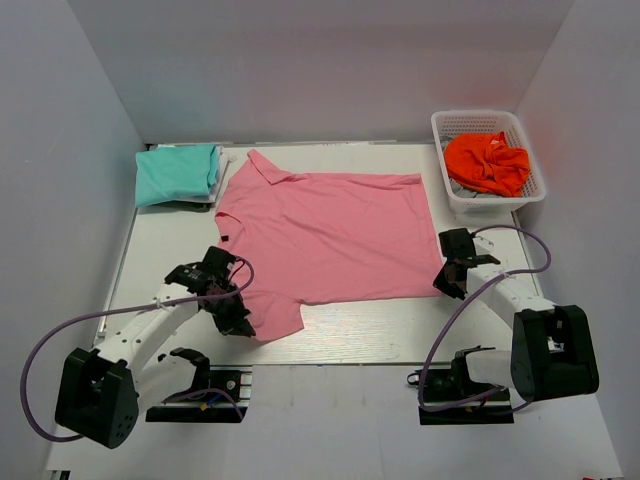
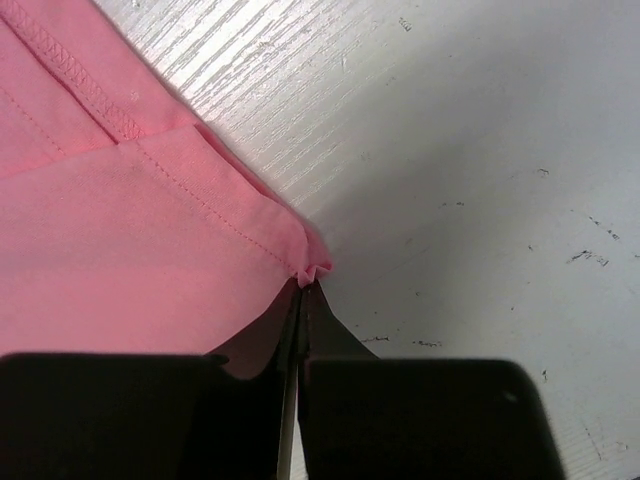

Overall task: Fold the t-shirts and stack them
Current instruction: Grap the side of the flattened tshirt closest away from the robot with both arms, then fold the flattened tshirt in 1/3 of the way

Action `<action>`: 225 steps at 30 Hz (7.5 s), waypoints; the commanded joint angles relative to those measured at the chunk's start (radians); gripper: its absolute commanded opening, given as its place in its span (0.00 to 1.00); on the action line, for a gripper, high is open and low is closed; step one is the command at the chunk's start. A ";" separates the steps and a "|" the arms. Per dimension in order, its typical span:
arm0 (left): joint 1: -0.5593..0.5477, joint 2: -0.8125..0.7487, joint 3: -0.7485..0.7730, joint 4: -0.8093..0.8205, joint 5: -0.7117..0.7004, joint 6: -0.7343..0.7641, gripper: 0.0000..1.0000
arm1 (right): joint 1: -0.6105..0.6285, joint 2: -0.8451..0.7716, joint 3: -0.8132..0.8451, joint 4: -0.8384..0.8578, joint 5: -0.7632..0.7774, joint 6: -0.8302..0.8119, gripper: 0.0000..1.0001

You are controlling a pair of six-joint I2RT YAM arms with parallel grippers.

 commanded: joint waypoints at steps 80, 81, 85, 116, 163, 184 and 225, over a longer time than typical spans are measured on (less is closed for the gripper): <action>0.252 0.937 1.207 0.102 -0.273 0.157 1.00 | -0.017 0.452 0.811 -0.135 -0.116 -0.222 0.54; 0.243 0.903 1.150 0.118 -0.259 0.157 1.00 | -0.015 0.441 0.790 -0.101 -0.130 -0.224 0.56; 0.232 0.730 0.762 0.280 -0.169 0.122 1.00 | -0.012 0.386 0.654 -0.009 -0.270 -0.224 0.69; 0.238 0.135 0.186 0.119 -0.263 0.003 1.00 | -0.011 0.140 0.227 -0.069 -0.274 -0.191 0.79; -0.038 0.689 0.512 0.469 -0.245 0.175 0.01 | -0.015 0.102 0.244 0.008 -0.406 -0.216 0.90; -0.038 0.789 0.736 0.558 -0.281 0.420 0.00 | -0.014 0.085 0.239 0.017 -0.386 -0.233 0.90; -0.030 0.573 0.447 0.487 -0.561 0.228 1.00 | -0.005 0.113 0.184 0.178 -0.486 -0.242 0.90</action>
